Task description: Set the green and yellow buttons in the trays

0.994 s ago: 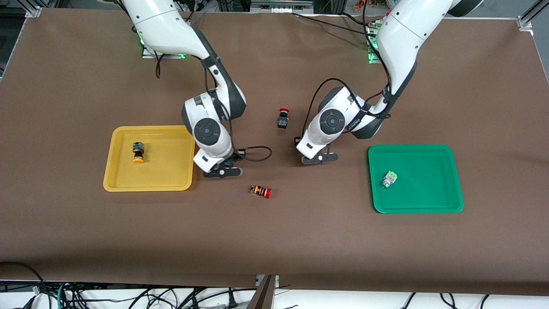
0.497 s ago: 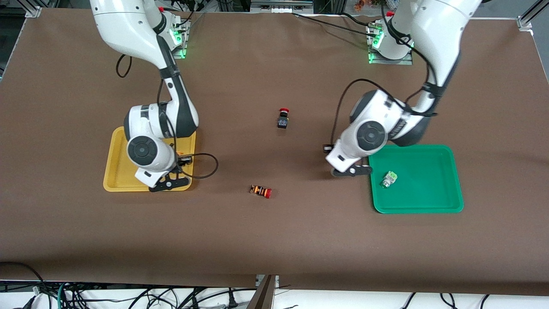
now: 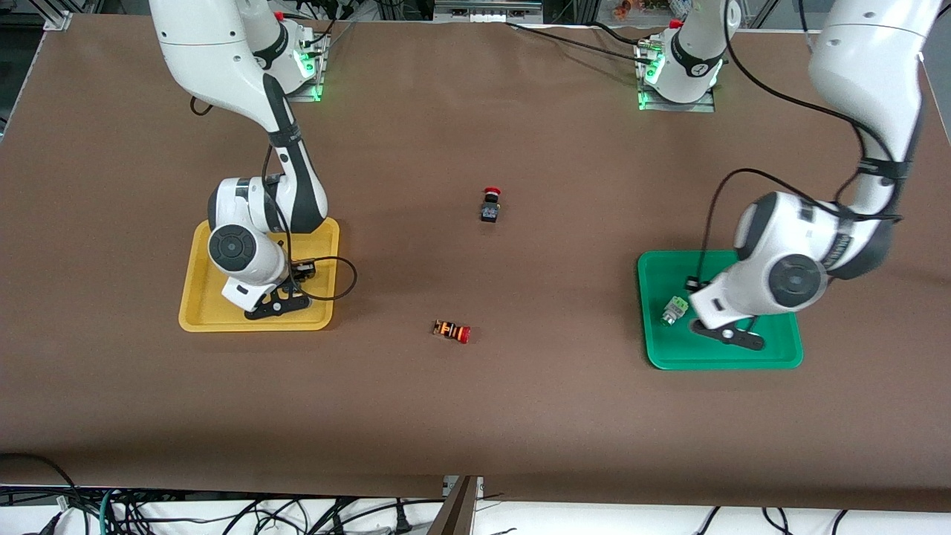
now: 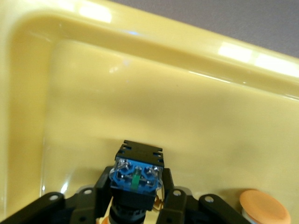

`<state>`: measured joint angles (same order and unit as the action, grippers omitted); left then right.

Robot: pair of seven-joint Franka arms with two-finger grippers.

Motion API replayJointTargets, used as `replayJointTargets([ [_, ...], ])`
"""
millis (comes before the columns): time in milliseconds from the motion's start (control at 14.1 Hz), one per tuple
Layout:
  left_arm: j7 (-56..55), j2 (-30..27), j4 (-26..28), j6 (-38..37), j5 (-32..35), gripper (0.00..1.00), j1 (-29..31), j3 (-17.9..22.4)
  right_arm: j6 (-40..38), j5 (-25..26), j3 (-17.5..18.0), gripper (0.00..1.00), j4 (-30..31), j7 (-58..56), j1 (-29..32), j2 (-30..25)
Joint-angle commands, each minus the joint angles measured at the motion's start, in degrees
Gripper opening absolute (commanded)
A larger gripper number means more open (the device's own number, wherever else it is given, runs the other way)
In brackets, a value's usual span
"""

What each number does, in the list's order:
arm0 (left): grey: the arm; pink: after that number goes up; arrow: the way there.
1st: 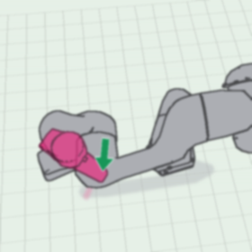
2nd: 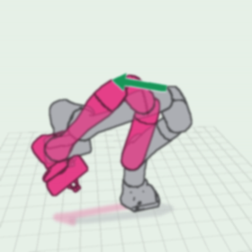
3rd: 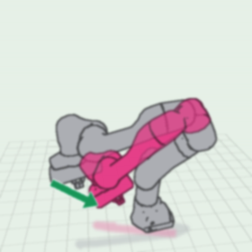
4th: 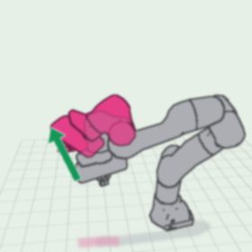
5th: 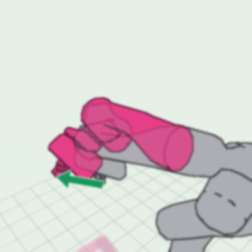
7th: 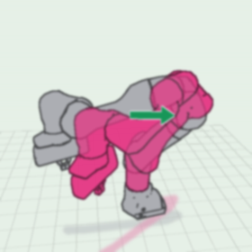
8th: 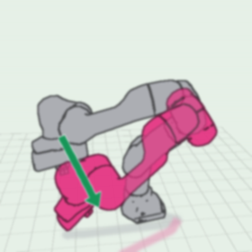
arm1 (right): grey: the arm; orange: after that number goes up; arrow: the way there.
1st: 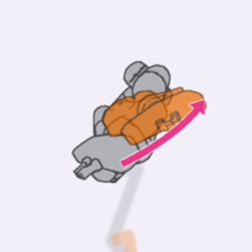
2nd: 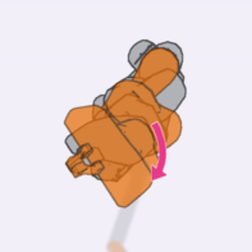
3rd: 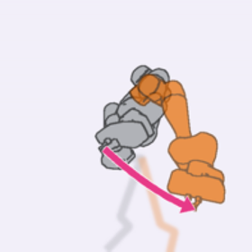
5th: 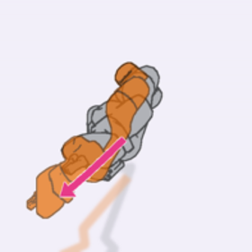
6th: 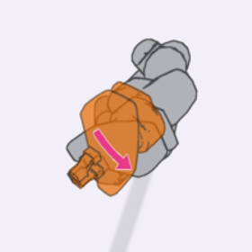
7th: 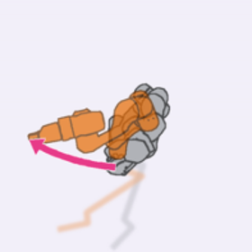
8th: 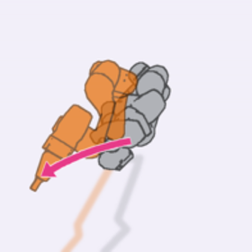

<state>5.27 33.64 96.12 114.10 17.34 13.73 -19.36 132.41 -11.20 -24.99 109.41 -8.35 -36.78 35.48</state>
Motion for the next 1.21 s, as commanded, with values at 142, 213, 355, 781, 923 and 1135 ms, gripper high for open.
replayJointTargets([
  [142,10.37,6.07,0.47,10.69,1.47,0.14,6.48,-1.03,-12.13,-1.10,-0.67,1.00,-9.00,-1.41,0.91,-2.52],
  [213,10.29,6.17,0.47,10.79,1.38,0.47,6.40,-1.03,-17.57,-1.10,-0.68,1.00,-13.30,-1.41,1.88,-2.43],
  [355,9.93,6.00,0.38,10.44,1.30,1.00,6.40,-1.12,-25.67,-0.93,-0.68,1.00,-19.82,-1.50,3.29,-2.43],
  [781,7.22,-4.80,-2.33,-1.04,0.33,1.00,6.05,-6.82,-41.17,5.55,5.96,1.00,-26.98,2.10,12.57,-11.72],
  [923,2.75,-6.65,-7.59,-9.20,-0.72,1.00,6.13,-10.33,-45.64,8.47,14.32,1.00,-26.19,2.19,20.75,-18.22],
  [1135,1.33,-10.85,-15.87,-19.69,-4.14,1.00,3.26,-10.53,-49.44,8.91,18.57,1.00,-22.94,1.58,26.66,-26.23],
])
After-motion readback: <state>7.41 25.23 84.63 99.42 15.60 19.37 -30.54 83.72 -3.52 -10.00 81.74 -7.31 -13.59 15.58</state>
